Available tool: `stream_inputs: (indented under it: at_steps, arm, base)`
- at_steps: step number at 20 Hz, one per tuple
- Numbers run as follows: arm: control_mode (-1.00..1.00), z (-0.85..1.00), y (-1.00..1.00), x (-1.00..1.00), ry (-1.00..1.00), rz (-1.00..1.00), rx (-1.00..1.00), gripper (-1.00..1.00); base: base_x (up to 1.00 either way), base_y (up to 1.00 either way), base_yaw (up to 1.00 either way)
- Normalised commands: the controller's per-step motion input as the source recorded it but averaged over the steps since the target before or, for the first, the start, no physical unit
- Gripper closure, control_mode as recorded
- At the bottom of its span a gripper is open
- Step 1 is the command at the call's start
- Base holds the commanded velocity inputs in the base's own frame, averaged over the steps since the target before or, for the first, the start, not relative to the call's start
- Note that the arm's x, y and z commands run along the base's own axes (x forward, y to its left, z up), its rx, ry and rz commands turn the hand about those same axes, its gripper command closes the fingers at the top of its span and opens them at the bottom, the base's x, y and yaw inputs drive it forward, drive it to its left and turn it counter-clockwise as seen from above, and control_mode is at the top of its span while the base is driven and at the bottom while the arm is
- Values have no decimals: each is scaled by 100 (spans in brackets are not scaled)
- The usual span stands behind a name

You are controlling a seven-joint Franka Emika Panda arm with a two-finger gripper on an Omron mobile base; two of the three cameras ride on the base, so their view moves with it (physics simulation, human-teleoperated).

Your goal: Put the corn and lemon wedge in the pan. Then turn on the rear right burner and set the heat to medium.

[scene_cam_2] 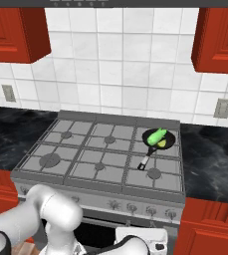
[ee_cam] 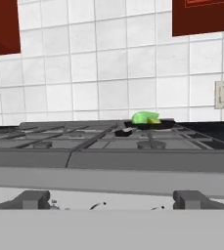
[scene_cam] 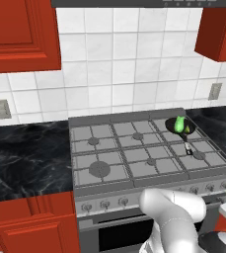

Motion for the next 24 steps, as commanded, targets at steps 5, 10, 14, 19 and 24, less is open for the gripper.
stream_inputs:
  at_steps: [5, 10, 14, 19, 24]
  arm:
    - [-100, 0, 24, 21, 0, 0, 0, -100]
    - [-100, 0, -8, 17, 0, -1, 3, -100]
    - [-100, 0, -27, 2, 0, -6, 9, -100]
    - [-100, -1, -17, 0, 0, -3, 9, -100]
    - [-100, -3, -1, 8, 0, 0, 4, -100]
  base:
    - [0, 0, 0]
    - [0, 0, 0]
    - [0, 0, 0]
    - [0, 0, 0]
    - [0, 0, 0]
